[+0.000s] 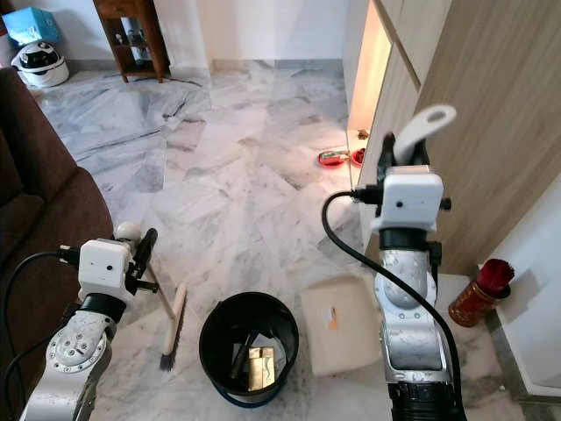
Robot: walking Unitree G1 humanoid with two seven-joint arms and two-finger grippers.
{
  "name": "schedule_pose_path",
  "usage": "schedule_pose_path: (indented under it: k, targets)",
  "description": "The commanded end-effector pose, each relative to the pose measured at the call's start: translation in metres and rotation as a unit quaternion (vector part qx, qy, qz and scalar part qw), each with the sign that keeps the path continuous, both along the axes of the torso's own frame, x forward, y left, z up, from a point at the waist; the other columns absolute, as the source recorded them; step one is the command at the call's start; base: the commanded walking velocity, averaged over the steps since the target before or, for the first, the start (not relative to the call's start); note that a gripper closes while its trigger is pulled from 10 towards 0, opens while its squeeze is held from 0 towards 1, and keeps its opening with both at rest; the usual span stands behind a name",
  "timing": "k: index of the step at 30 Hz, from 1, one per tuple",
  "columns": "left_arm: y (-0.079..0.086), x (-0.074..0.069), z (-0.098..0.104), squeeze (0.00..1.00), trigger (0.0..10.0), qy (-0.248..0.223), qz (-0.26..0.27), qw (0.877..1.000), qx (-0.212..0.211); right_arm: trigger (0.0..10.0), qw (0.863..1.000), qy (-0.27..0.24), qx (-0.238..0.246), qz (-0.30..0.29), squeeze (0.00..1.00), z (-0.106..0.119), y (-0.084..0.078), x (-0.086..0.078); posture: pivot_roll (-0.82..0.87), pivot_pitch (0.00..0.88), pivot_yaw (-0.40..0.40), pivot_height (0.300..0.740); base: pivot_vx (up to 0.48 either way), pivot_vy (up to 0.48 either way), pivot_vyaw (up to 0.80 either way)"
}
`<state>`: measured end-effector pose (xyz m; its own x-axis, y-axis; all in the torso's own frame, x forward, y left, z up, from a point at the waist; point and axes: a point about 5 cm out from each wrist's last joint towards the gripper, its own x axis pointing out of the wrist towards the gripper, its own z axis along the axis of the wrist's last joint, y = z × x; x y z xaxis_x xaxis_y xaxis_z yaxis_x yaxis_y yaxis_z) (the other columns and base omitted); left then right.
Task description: Sweep floor
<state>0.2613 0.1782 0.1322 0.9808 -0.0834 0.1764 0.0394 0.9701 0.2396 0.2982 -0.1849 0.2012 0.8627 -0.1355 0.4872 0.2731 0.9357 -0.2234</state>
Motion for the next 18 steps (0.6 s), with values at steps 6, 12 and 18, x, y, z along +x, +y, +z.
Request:
schedule_pose_path:
  k: [6, 12, 18]
  targets:
    - [-0.001, 0.000, 0.004, 0.00, 10.0, -0.017, -0.008, 1.000, 0.000, 10.0, 1.000, -0.020, -0.022, -0.006, 0.00, -0.003, -0.010, 0.000, 0.03, 0.067, 0.051, 0.740, 0.000, 0.000, 0.00]
    - [0.010, 0.002, -0.004, 0.00, 10.0, -0.003, 0.031, 0.999, -0.036, 10.0, 1.000, 0.018, 0.004, -0.016, 0.00, -0.031, -0.017, 0.002, 0.04, 0.061, 0.050, 0.740, 0.000, 0.000, 0.00]
    - [0.019, -0.001, -0.010, 0.00, 10.0, 0.005, 0.052, 0.998, -0.047, 10.0, 0.999, 0.026, 0.019, -0.022, 0.00, -0.039, -0.026, 0.004, 0.04, 0.062, 0.047, 0.740, 0.000, 0.000, 0.00]
